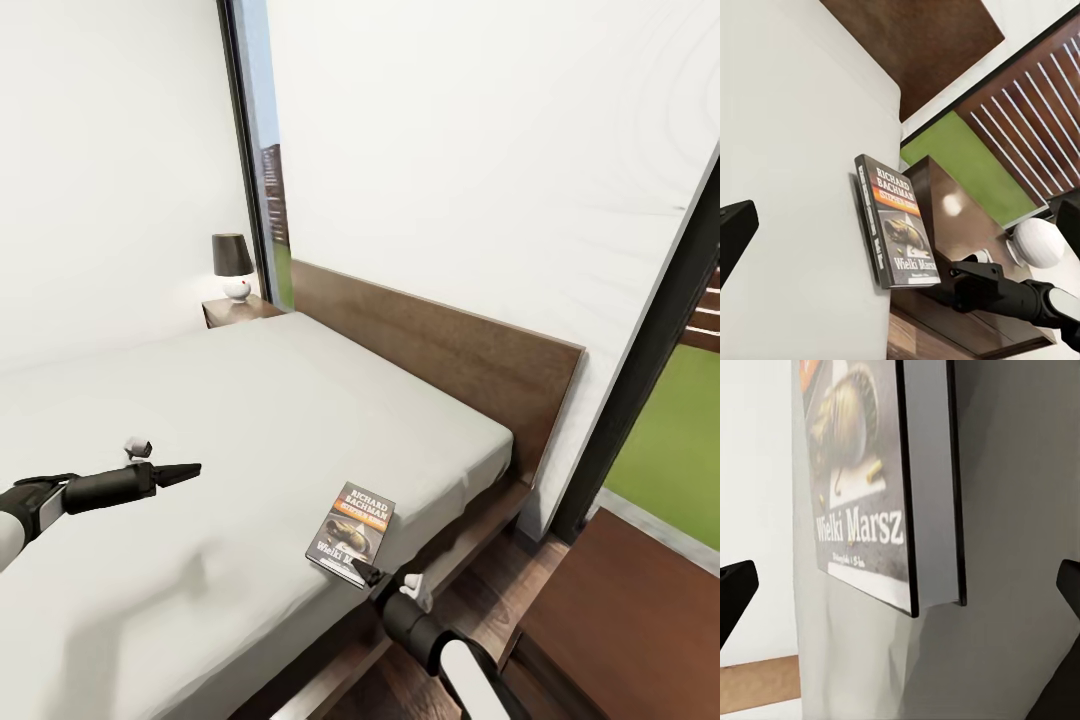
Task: In the bedroom, move the book from the bed onto either nightstand, and place the two sandals side by side next to the bed.
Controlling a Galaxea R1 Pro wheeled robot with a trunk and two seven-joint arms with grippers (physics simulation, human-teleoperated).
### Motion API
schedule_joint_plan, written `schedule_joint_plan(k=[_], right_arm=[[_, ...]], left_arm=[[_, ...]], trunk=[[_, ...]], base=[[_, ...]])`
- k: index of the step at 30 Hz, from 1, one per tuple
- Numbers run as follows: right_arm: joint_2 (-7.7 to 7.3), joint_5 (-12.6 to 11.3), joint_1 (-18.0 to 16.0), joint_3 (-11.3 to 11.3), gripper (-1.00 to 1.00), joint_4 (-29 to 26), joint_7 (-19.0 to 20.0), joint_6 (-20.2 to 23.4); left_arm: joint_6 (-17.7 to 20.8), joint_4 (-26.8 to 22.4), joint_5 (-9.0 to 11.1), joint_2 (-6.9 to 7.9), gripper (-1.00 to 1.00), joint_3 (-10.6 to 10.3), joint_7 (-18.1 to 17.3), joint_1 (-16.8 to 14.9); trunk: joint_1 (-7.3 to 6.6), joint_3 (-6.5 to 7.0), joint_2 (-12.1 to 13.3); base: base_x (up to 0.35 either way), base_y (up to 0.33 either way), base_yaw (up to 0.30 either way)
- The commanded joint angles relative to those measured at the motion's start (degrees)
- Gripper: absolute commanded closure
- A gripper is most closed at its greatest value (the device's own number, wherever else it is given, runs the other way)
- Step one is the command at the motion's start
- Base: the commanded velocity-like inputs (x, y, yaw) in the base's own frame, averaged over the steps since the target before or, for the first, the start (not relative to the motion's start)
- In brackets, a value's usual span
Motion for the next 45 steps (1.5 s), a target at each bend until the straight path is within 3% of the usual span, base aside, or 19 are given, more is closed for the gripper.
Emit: schedule_joint_plan(k=[1,45], right_arm=[[0.08,-0.3,0.0,0.0,-1.0,0.0,0.0,0.2],[0.74,-0.1,-0.2,0.0,-1.0,0.2,0.0,0.2]], left_arm=[[0.6,0.0,-0.6,0.0,-1.0,0.4,-0.3,0.0],[0.6,0.0,-0.6,-0.26,-1.0,0.4,-0.3,0.0]], trunk=[[-0.01,-0.05,0.0],[-0.01,-0.05,0.0]], base=[[0.0,0.0,0.0],[0.0,0.0,0.0]])
